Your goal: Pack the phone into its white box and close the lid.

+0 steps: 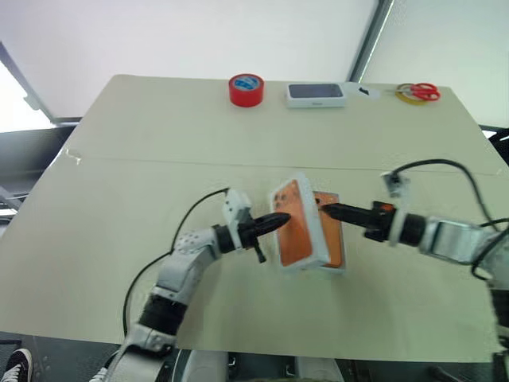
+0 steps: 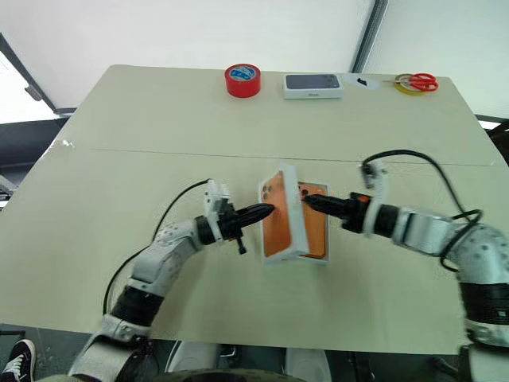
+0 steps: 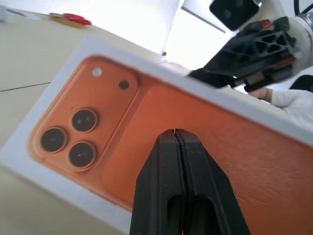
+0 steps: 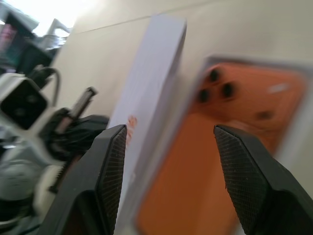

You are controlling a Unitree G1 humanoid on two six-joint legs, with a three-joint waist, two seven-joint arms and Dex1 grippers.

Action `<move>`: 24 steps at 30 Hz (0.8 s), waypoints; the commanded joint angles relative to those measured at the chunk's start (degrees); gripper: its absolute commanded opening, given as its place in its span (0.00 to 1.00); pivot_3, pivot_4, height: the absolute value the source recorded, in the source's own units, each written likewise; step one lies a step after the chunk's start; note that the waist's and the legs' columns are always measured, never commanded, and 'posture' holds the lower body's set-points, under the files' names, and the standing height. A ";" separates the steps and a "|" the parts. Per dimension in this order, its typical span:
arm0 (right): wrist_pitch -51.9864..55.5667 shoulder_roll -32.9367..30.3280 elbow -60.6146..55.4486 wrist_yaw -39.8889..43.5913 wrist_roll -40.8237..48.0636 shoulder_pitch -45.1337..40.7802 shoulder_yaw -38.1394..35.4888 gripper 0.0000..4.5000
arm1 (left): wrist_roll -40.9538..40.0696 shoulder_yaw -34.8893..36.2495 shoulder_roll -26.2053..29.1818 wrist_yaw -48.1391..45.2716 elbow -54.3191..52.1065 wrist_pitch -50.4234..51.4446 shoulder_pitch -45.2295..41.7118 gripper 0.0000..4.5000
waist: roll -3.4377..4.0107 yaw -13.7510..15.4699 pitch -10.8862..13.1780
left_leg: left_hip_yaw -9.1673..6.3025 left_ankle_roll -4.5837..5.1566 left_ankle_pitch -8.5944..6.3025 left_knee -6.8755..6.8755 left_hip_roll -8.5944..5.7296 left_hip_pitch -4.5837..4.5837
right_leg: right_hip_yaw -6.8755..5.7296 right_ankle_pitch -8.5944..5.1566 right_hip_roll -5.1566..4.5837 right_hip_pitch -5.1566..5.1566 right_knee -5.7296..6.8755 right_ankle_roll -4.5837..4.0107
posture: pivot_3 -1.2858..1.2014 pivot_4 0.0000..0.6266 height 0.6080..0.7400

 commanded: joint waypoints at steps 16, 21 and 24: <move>-32.99 4.30 -10.37 17.61 -45.05 10.23 8.25 0.01 | 4.44 -1.54 16.25 -6.39 -5.48 1.76 5.26 0.00 | 0.18 0.55 0.00 | -0.06 -0.38 0.19 0.12 0.03 0.01 | 0.00 -0.01 -0.08 0.08 -0.03 -0.01 | 0.52 0.24 0.92; -35.00 4.88 -10.08 19.70 -49.34 10.72 8.95 0.01 | 7.69 -4.04 8.41 -3.75 2.31 0.09 -0.58 0.00 | 0.21 0.56 -0.04 | -0.07 -0.34 0.17 0.20 -0.03 0.03 | -0.03 0.03 -0.09 0.15 -0.02 0.04 | 0.52 0.24 0.92; -34.78 5.34 -10.44 20.67 -50.14 10.63 8.64 0.01 | 9.73 -4.92 6.02 -3.53 5.52 -1.46 -2.82 0.00 | 0.21 0.47 -0.04 | -0.06 -0.35 0.18 0.19 -0.03 0.02 | -0.04 0.03 -0.08 0.14 -0.02 0.05 | 0.52 0.24 0.92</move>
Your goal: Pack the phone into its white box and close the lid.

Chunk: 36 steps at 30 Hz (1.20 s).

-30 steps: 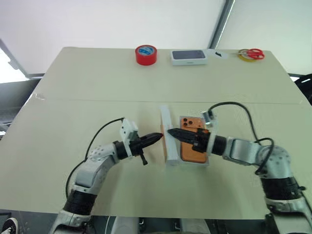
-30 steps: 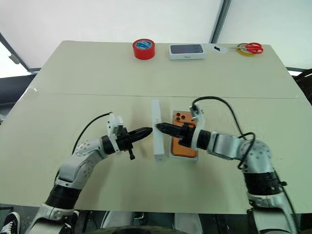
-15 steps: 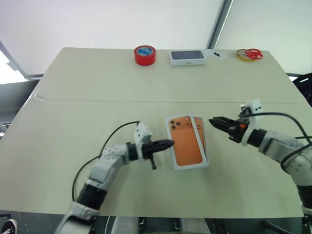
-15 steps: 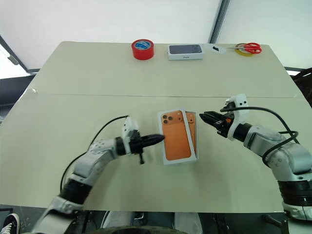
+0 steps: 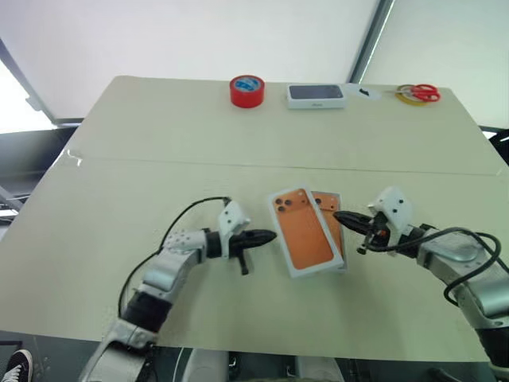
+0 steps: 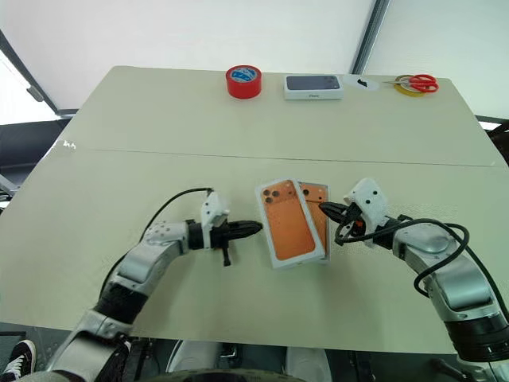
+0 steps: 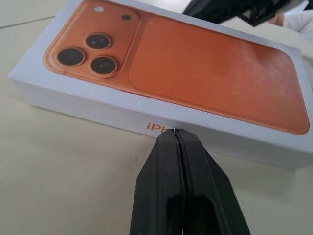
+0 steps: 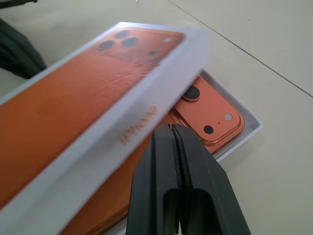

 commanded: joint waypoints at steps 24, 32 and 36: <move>2.28 2.72 4.12 -0.96 -9.47 -3.11 -1.47 0.01 | 3.27 0.87 -7.60 1.71 10.75 -4.65 -8.33 0.00 | -0.01 -0.16 -0.01 | -0.02 0.01 0.00 0.06 -0.04 0.04 | -0.03 0.02 -0.01 0.06 0.04 0.04 | 0.52 0.24 0.92; 1.66 3.65 10.46 -4.84 -18.79 -9.07 3.04 0.01 | 2.74 2.11 -9.21 3.54 9.76 -3.71 -8.22 0.00 | 0.00 -0.15 -0.01 | 0.00 0.00 0.01 0.06 -0.05 0.02 | -0.03 0.02 0.00 0.01 0.05 0.04 | 0.52 0.24 0.92; 0.98 3.02 10.77 -4.22 -20.83 -8.65 3.68 0.01 | 3.73 1.84 -8.79 4.18 9.72 -4.55 -7.54 0.00 | 0.00 -0.07 -0.01 | 0.01 -0.01 0.01 0.06 -0.06 0.01 | -0.03 0.01 0.00 0.01 0.07 0.05 | 0.52 0.24 0.92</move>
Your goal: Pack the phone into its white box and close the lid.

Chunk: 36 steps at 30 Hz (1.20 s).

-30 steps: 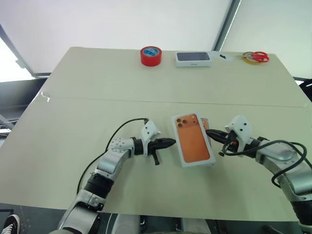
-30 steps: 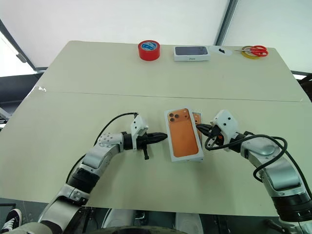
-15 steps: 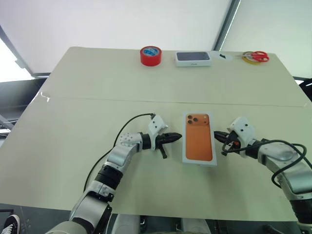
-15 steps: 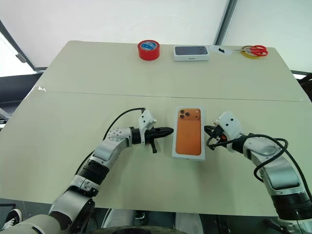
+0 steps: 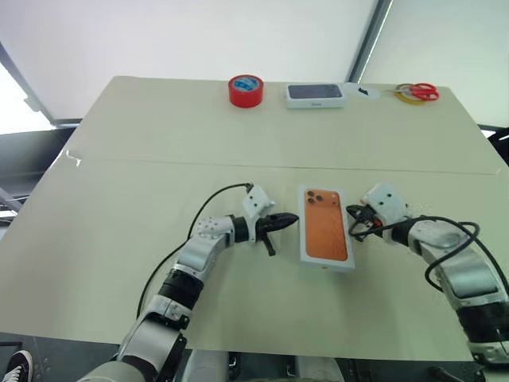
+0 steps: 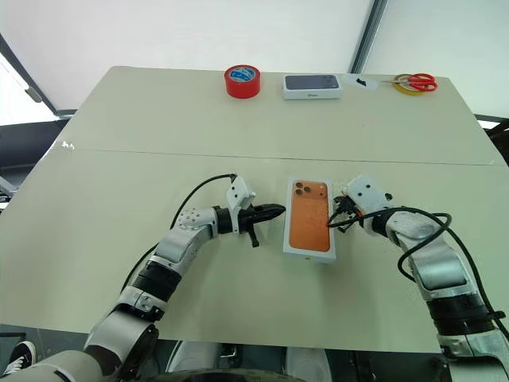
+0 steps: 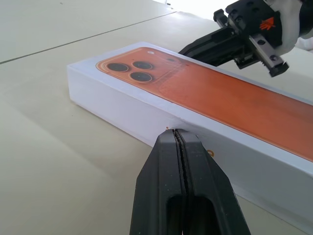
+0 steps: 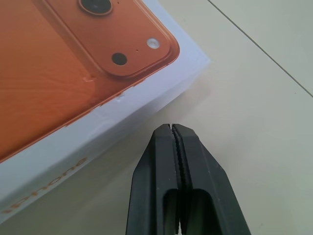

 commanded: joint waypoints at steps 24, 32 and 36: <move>-8.81 -2.38 -8.01 20.22 10.01 10.44 -3.66 0.00 | 1.74 -3.22 -1.53 -2.71 6.23 7.33 -8.05 0.17 | -0.20 -0.14 -0.26 | -0.01 0.00 -0.02 -0.03 0.06 0.57 | 0.04 0.01 0.11 0.59 -0.15 0.04 | 0.52 0.24 0.92; -5.22 0.47 -4.62 20.51 19.93 2.57 -12.06 0.83 | -3.98 5.37 7.24 -4.88 -5.83 6.12 -5.07 1.00 | -0.06 -0.60 -0.14 | -0.05 -0.05 -0.02 -0.22 0.11 0.64 | 0.06 0.00 0.03 0.58 -0.21 0.02 | 0.52 0.24 0.92; -9.06 -1.63 -2.46 24.13 19.44 2.81 -14.26 0.99 | -5.71 8.84 14.71 -6.94 -13.29 6.44 -0.74 1.00 | -0.05 -0.24 -0.14 | -0.05 -0.06 -0.02 -0.25 0.08 0.61 | 0.04 0.00 0.00 0.58 -0.26 0.02 | 0.52 0.24 0.92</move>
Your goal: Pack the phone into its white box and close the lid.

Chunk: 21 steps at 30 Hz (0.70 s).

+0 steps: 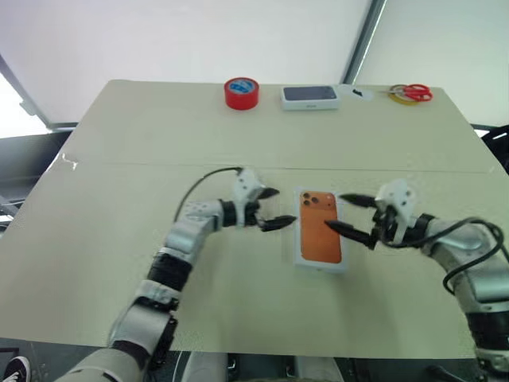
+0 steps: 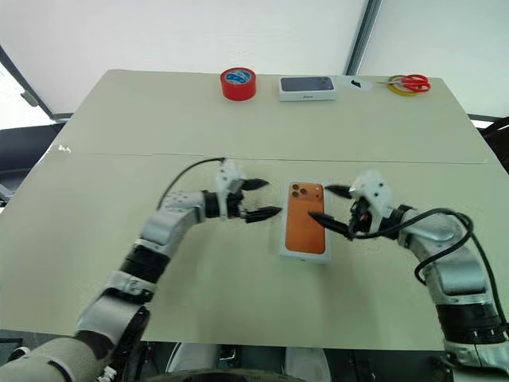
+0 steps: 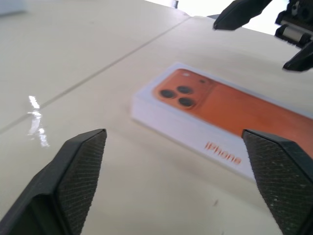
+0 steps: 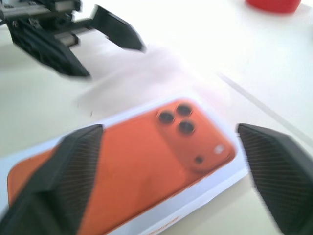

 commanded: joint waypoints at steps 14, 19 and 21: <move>-18.36 -13.02 19.40 18.45 -1.52 9.83 -14.00 0.99 | -10.50 25.20 25.69 -4.93 -20.07 2.37 30.98 1.00 | 0.09 -0.26 0.05 | -0.02 0.06 -0.08 -0.09 -0.04 0.09 | 0.01 -0.11 -0.20 0.08 -0.13 -0.22 | 0.52 0.24 0.92; -21.33 -13.19 24.59 20.02 -2.33 7.80 -13.15 0.99 | -10.08 26.70 26.41 -4.44 -20.25 1.35 34.18 1.00 | 0.23 -0.67 0.08 | 0.01 0.04 -0.09 -0.18 -0.05 0.09 | 0.03 -0.11 -0.23 0.02 -0.13 -0.23 | 0.52 0.24 0.92; -22.32 -13.25 25.86 20.60 -2.67 7.12 -12.87 0.99 | -9.76 26.77 26.49 -5.02 -20.00 -0.51 34.57 1.00 | 0.24 -0.95 0.08 | 0.01 0.01 -0.06 -0.26 -0.05 0.09 | 0.03 -0.11 -0.23 -0.01 -0.14 -0.22 | 0.52 0.24 0.92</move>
